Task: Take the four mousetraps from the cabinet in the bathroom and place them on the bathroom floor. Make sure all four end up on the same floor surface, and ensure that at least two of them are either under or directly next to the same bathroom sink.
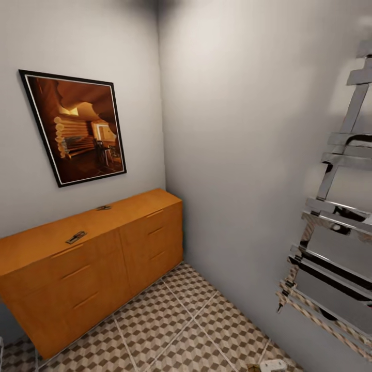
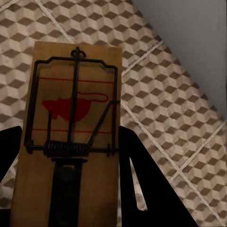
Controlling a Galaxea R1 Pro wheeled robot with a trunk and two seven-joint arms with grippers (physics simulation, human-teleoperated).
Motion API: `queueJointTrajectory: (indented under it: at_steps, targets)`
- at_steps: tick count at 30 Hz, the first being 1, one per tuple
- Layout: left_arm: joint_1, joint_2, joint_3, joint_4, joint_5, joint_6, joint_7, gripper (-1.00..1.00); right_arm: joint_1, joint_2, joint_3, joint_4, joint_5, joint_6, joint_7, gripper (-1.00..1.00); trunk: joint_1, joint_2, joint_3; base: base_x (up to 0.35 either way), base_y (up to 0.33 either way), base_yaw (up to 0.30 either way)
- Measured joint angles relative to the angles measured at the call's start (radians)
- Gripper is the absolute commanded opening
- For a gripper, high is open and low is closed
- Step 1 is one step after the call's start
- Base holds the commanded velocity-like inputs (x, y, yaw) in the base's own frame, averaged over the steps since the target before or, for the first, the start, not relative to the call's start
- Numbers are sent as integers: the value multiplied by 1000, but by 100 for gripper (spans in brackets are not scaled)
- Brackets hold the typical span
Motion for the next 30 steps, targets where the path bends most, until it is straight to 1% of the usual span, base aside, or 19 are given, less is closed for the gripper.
queueJointTrajectory:
  at_steps: [1, 5, 12, 15, 16, 18, 20, 22, 24, 26, 28, 30]
  targets:
    - [0, 0, 0, 0, 0, 0, 0, -100, 3, -1, 0, 0, -13, -14, 0, -100, 0, 0, 0, -1, 0, -295]
    - [0, 0, 0, 0, 0, 0, 0, -100, 11, -4, -1, 0, -41, -45, -2, -100, 0, 0, 0, 0, 0, -297]
    - [0, 7, 5, 0, 0, 1, 7, -100, 14, -15, -3, 0, -49, -53, -3, -100, 0, 0, 0, 0, 0, -298]
    - [0, 9, 5, 0, 0, 2, 7, -100, 14, -42, -7, -2, -50, -53, -2, -100, 0, 0, 0, 0, 0, -299]
    - [0, 9, 5, 0, 0, 2, 7, -100, 14, -50, -8, -2, -59, -53, -2, -100, 0, 0, 0, 0, 0, -299]
    - [0, 9, 5, 1, 0, 2, 8, -100, 14, -66, -8, -3, -94, -57, -1, -100, 0, 0, 0, 0, 0, -300]
    - [0, 9, 5, 1, 0, 2, 8, -100, 14, -82, -8, -3, -118, -67, 1, -100, 0, 0, 0, 0, 0, -300]
    - [0, 10, 5, 1, 0, 1, 8, -100, 14, -89, -8, -3, -128, -71, 19, -100, 0, 0, 0, 0, 0, -299]
    - [0, 11, 5, 2, 0, 1, 8, -100, 14, -93, -8, -3, -133, -74, 59, -100, 0, 0, 0, 0, 0, -295]
    - [0, 11, 5, 2, 0, 1, 8, -100, 14, -95, -8, -3, -134, -74, 82, -100, 0, 0, 0, 0, 0, -289]
    - [0, 11, 5, 2, 0, 1, 8, -100, 14, -96, -6, -3, -134, -79, 93, -100, 0, 0, 0, 0, 0, -274]
    - [0, 11, 5, 2, 0, 0, 8, -100, 14, -96, -5, -3, -133, -108, 97, -100, 0, 0, 0, 0, 0, -252]
